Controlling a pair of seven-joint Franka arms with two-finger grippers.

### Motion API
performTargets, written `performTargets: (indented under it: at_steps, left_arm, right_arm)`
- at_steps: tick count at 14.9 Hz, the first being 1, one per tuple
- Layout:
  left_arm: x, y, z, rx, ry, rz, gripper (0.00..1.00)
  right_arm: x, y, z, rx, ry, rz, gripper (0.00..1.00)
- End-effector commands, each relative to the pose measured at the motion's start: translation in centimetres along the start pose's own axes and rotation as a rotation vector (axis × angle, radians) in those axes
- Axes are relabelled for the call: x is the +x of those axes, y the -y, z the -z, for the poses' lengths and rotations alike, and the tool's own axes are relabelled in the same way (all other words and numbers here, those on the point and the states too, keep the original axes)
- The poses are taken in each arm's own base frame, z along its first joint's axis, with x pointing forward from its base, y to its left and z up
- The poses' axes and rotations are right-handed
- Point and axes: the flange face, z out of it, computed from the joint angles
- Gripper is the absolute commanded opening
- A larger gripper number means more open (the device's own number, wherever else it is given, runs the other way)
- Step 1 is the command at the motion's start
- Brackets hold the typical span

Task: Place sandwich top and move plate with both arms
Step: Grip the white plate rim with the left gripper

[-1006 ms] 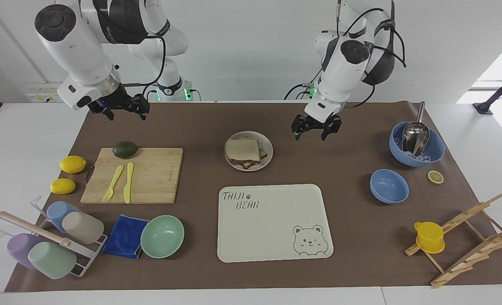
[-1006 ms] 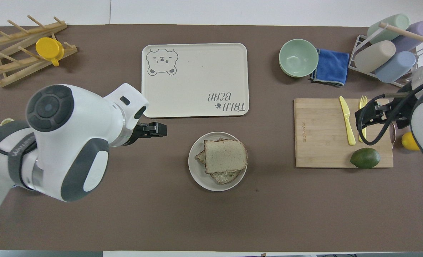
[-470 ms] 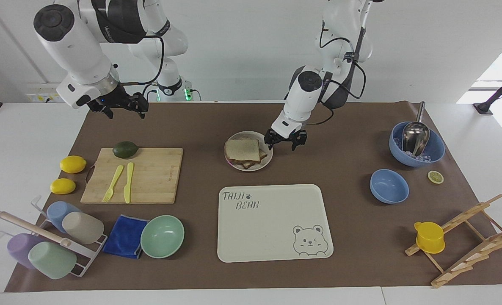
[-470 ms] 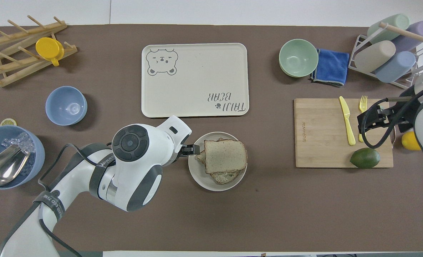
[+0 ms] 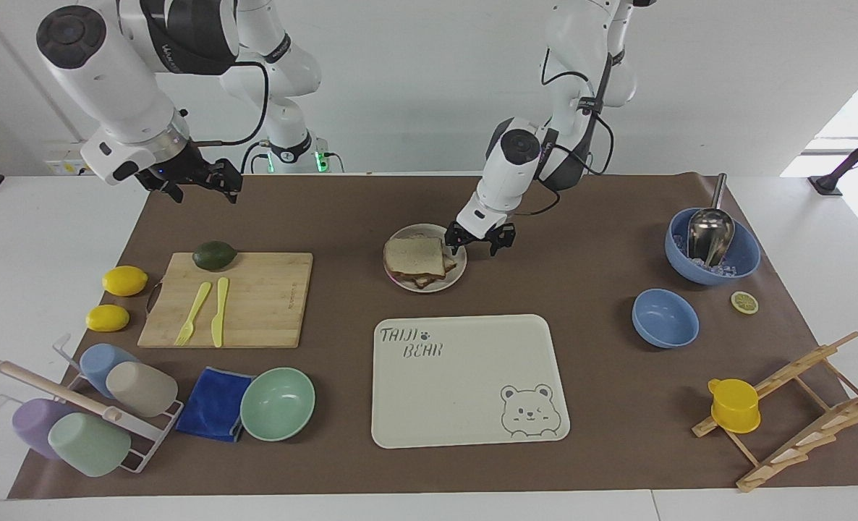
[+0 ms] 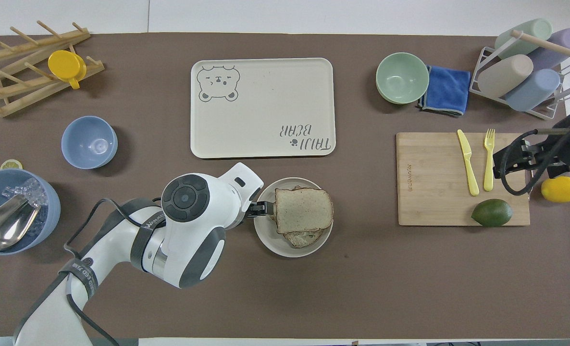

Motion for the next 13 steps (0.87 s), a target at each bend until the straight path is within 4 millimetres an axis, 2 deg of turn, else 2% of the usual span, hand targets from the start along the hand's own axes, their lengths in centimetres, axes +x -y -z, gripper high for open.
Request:
performTargets:
  at_steps: [1,3,5,9,13]
  left_arm:
    - [-0.99,-0.27,-1.45,-0.012,-0.016,0.03,0.99]
    - [-1.03,-0.25,-1.5,-0.011,-0.011,0.033,0.98]
    - [-1.02,-0.26,-1.48,-0.018,-0.009,0.041,0.89]
    - [-1.08,-0.19,-1.59,-0.025,-0.003,0.053,0.64]
    - [-0.99,-0.13,-2.0,-0.025,-0.002,0.056,0.5]
  right_arm:
    - [-0.56,-0.11,0.63,0.022,-0.024,0.019,1.0]
    - [-0.51,-0.58,0.58,0.026,-0.025,0.012,1.0]
    - [-0.52,-0.26,0.59,0.024,-0.025,0.013,1.0]
    - [-0.54,-0.15,0.58,0.026,-0.023,0.016,1.0]
    - [-0.6,-0.16,0.65,0.026,-0.025,0.016,1.0]
